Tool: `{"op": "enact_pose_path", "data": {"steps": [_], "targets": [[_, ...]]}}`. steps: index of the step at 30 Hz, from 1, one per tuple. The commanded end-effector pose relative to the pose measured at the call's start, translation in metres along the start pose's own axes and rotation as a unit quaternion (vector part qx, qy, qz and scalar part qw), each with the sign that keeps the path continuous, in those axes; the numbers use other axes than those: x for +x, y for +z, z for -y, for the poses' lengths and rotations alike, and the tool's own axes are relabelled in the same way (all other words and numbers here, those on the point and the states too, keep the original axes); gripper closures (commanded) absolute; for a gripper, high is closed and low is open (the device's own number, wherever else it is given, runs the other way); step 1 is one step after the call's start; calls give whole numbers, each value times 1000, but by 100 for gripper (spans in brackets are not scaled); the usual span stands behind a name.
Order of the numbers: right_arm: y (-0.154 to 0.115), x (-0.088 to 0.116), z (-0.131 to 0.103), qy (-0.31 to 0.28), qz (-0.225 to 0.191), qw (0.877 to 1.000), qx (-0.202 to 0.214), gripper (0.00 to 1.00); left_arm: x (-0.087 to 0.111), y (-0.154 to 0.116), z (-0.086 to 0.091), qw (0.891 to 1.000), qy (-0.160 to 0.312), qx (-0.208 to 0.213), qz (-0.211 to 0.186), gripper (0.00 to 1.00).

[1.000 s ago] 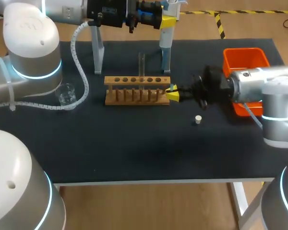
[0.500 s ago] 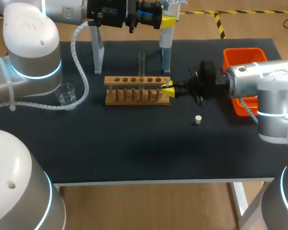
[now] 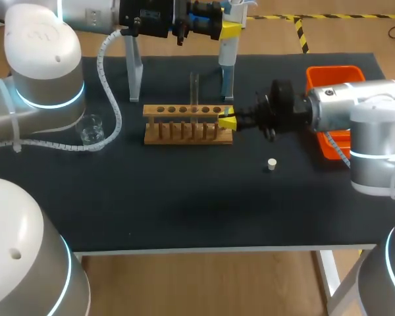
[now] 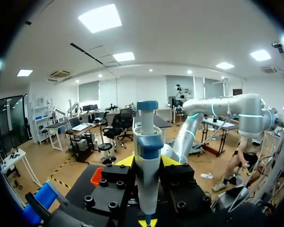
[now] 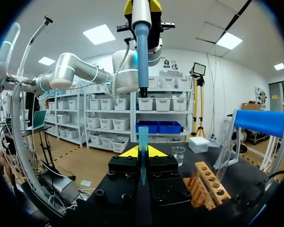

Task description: Invert the test tube, pick up the pipette, mount the tip to pipette, aspirate from beaker and dispense into the tube, eject the tip, return the pipette, and cap with the stopper.

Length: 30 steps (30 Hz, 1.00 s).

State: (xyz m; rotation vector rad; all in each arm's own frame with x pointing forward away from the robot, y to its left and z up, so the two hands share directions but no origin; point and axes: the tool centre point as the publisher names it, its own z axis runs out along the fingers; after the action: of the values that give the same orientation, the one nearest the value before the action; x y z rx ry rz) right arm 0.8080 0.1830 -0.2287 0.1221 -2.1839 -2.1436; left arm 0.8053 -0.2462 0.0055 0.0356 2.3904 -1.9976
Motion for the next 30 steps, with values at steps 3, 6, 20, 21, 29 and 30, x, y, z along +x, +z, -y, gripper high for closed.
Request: {"op": "enact_pose_path", "data": {"steps": [3,6,20,21,29,30], "targets": [[4,1,-4,-2,0,1000,-1,100,0,-1,1,1000,0,-1,0,100],[6,2,-6,-4,-1,1000,-3,100,0,-1,1,1000,0,-1,0,100],[11,4,-14,-9,-5,1000,-6,100,0,-1,1,1000,0,-1,0,100],[11,4,-14,-10,-5,1000,-6,100,0,-1,1,1000,0,-1,0,100],[10,1,-17,-11,-3,1000,-6,100,0,-1,1,1000,0,-1,0,100],[10,0,-18,-12,-2,1000,-6,100,0,-1,1,1000,0,-1,0,100]]}}
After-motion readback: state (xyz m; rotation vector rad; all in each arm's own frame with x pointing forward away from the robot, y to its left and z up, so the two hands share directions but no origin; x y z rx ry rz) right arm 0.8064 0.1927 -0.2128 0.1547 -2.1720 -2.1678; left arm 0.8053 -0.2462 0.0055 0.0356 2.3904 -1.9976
